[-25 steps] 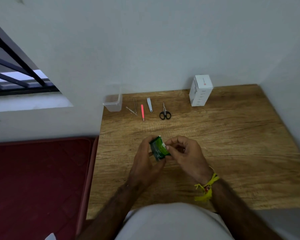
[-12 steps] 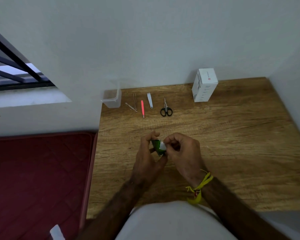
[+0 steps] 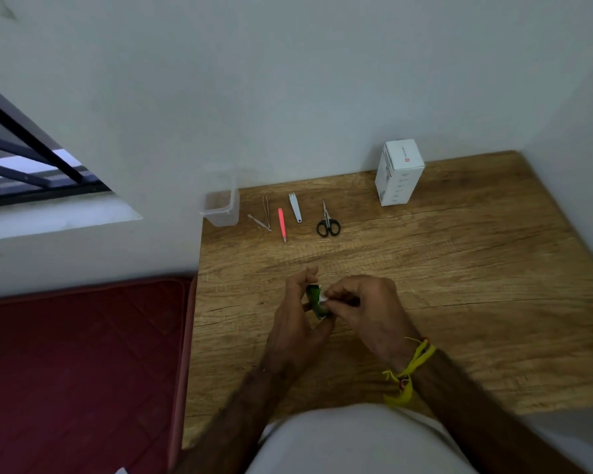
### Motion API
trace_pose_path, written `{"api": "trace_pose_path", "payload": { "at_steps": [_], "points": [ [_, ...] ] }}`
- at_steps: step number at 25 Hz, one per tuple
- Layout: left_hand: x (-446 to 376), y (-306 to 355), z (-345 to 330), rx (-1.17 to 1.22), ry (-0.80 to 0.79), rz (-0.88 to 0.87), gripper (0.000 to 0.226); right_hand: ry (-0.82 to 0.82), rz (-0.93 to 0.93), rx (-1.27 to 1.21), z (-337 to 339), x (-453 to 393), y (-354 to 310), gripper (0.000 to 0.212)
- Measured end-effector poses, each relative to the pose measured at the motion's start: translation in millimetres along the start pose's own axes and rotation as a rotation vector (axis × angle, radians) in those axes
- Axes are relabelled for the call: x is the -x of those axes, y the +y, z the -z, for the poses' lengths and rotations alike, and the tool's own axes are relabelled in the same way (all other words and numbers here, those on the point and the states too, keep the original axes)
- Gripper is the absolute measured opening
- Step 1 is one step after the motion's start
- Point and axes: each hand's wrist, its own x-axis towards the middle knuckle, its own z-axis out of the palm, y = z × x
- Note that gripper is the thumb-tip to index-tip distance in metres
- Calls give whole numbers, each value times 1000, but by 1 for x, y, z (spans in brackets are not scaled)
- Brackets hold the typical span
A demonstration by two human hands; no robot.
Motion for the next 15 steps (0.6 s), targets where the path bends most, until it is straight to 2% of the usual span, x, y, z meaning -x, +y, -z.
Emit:
{"api": "trace_pose_path", "payload": {
  "at_steps": [8,15],
  "points": [
    [10,10,-5,-67,39,-68,69,229,-104,-4,0,8,2,19],
    [17,13,-9,-65,101,-73,65,213,-125,-56,1,8,6,16]
  ]
}}
